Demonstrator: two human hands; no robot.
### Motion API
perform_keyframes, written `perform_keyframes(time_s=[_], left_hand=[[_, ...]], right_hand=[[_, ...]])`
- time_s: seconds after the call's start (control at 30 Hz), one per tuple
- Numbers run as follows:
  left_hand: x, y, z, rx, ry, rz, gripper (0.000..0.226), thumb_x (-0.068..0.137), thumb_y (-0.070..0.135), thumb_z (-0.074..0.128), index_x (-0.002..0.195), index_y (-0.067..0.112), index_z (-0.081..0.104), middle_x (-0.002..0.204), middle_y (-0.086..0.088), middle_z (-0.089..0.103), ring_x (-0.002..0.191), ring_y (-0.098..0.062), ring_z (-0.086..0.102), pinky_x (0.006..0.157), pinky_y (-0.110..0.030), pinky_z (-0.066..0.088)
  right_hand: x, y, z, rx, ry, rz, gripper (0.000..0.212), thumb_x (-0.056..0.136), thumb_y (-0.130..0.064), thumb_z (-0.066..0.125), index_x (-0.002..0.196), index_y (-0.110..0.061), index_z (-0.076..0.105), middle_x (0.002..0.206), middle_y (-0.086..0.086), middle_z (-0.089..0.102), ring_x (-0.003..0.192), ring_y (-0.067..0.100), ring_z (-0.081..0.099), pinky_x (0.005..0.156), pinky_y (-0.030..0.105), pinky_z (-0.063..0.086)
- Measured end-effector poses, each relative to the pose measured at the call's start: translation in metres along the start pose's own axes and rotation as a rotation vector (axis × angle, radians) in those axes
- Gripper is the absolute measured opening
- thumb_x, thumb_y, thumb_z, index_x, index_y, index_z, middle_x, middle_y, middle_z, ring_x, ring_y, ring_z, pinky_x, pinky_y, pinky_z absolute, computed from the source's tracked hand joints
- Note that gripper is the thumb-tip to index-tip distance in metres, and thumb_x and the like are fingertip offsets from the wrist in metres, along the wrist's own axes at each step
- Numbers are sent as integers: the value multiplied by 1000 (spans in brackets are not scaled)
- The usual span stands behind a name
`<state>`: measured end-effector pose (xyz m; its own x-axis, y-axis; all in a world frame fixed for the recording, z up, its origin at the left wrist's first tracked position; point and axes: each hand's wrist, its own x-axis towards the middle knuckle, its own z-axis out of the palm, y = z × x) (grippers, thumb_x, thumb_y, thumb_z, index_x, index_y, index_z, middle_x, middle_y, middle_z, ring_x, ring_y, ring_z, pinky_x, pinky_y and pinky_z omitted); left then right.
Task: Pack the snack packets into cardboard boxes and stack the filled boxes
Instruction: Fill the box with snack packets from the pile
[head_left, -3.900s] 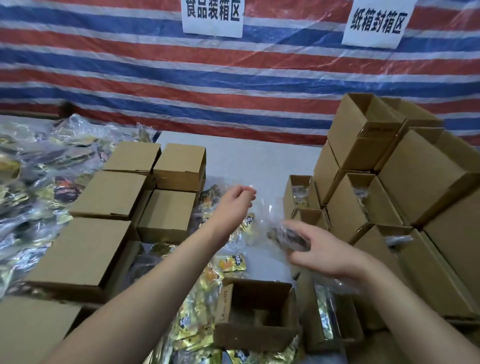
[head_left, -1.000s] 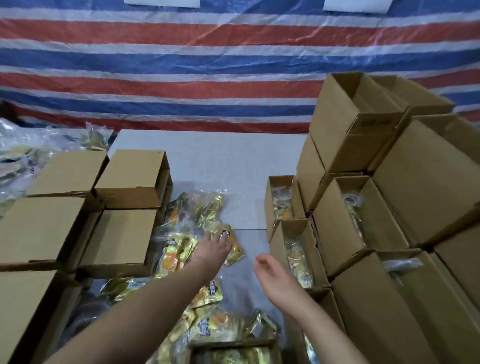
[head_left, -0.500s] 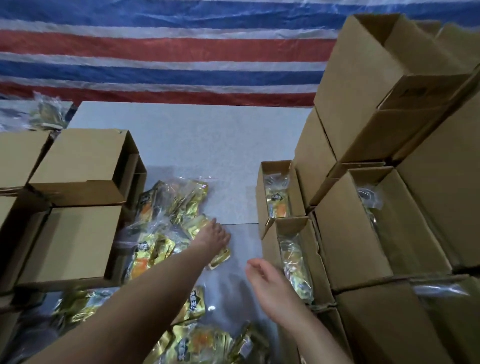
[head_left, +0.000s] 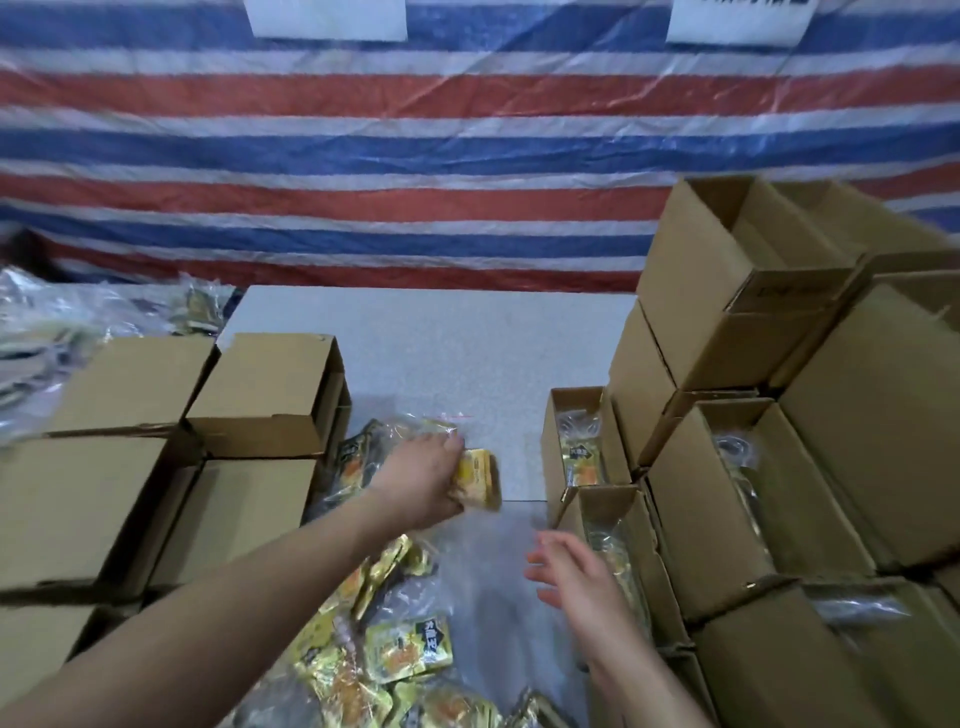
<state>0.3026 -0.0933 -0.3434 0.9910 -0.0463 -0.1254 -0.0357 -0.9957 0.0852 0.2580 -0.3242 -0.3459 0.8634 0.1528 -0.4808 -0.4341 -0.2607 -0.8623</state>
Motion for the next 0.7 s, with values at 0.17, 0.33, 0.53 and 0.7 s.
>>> perform_keyframes(time_s=[0.17, 0.33, 0.53, 0.7], left_hand=[[-44, 4, -80, -700, 147, -335, 64, 72, 56, 78, 113, 20, 45, 100, 4, 62, 92, -19, 63, 71, -32, 48], [-90, 24, -119, -1317, 122, -401, 49, 83, 43, 77, 118, 13, 61, 104, -8, 72, 84, -18, 72, 62, -28, 54], [-139, 71, -127, -1572, -10, -206, 59, 89, 54, 62, 130, 11, 58, 109, -4, 73, 99, -18, 71, 89, -39, 58], [-147, 103, -139, -1395, 174, -270, 65, 96, 70, 33, 122, 19, 64, 128, -1, 63, 117, -20, 61, 104, -40, 47]], right_hand=[[-14, -29, 13, 96, 76, -70, 12, 99, -34, 58, 97, -27, 67, 104, 1, 71, 101, 20, 66, 92, 39, 52], [-48, -60, 24, 115, -31, -170, 93, 62, -77, 66, 142, -36, 43, 138, -10, 52, 127, 17, 53, 109, 49, 43], [-94, -94, 38, 215, -345, -236, 119, 41, -85, 79, 145, -43, 40, 135, -8, 63, 117, 10, 64, 91, 33, 56], [-113, -108, 31, 283, -390, -226, 124, 45, -79, 84, 148, -23, 44, 136, 6, 63, 127, 26, 58, 109, 51, 44]])
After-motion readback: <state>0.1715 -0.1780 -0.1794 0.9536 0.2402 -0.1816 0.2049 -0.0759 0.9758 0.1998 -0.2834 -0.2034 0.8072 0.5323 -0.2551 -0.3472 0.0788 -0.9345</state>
